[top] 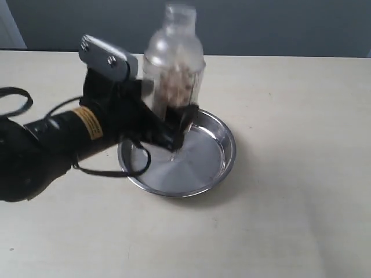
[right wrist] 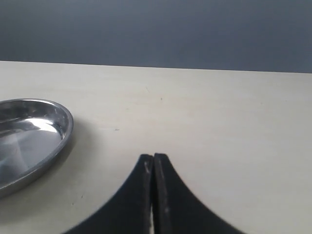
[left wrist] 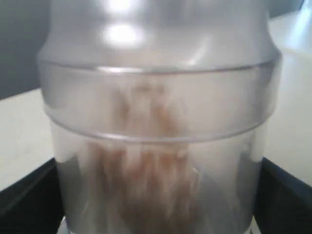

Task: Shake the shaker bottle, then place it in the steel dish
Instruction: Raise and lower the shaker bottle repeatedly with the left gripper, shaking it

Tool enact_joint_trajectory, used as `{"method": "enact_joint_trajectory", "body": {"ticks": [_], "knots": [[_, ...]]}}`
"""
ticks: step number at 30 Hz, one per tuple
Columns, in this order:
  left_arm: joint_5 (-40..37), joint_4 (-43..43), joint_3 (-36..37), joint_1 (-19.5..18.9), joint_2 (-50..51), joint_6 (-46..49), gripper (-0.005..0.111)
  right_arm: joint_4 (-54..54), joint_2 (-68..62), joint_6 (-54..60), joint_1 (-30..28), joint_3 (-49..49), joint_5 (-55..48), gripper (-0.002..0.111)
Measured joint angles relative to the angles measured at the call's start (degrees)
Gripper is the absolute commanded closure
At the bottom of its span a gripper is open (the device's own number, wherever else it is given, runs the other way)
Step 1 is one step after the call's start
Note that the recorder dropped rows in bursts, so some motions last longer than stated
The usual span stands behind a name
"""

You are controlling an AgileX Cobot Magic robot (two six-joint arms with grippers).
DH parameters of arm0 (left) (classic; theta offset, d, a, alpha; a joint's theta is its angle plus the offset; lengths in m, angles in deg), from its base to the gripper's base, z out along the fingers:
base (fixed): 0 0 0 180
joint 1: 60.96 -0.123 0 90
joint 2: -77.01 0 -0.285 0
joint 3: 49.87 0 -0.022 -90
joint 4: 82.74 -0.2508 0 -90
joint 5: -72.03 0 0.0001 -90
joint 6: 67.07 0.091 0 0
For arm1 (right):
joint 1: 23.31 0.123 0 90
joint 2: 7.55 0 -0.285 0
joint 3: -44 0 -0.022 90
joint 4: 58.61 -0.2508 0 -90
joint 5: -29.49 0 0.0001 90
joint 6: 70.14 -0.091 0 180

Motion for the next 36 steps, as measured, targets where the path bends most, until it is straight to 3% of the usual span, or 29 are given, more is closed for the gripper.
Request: {"method": "enact_joint_trajectory", "body": {"ticks": [4, 7, 10, 13, 18, 23, 28, 32, 36], "knots": [[1.3, -3.26, -3.93, 0.47, -5.02, 0.61, 0.106, 0.0, 0.0, 0.0, 0.0, 0.0, 0.0, 0.109], [2.49, 0.19, -8.12, 0.22, -7.9, 3.15, 0.106, 0.0, 0.0, 0.0, 0.0, 0.0, 0.0, 0.109], [4.35, 4.42, -4.6, -0.02, -2.21, 2.23, 0.106, 0.0, 0.0, 0.0, 0.0, 0.0, 0.0, 0.109], [0.03, 1.83, -0.2, -0.15, 3.89, -2.35, 0.106, 0.0, 0.0, -0.12, 0.0, 0.0, 0.0, 0.109], [1.98, -3.08, -4.94, -0.15, -3.97, -3.33, 0.106, 0.0, 0.0, -0.12, 0.0, 0.0, 0.0, 0.109], [4.15, 5.01, -5.82, -0.15, -4.35, 2.9, 0.106, 0.0, 0.0, -0.12, 0.0, 0.0, 0.0, 0.109], [-4.75, 1.46, -2.49, 1.04, -0.47, 0.02, 0.106, 0.0, 0.0, -0.02, 0.0, 0.0, 0.0, 0.109], [-1.57, 1.62, -9.67, 1.49, -8.35, 3.83, 0.106, 0.0, 0.0, -0.02, 0.0, 0.0, 0.0, 0.109], [-4.67, 6.35, -2.25, 0.9, -0.79, 2.2, 0.106, 0.0, 0.0, -0.02, 0.0, 0.0, 0.0, 0.109]]}}
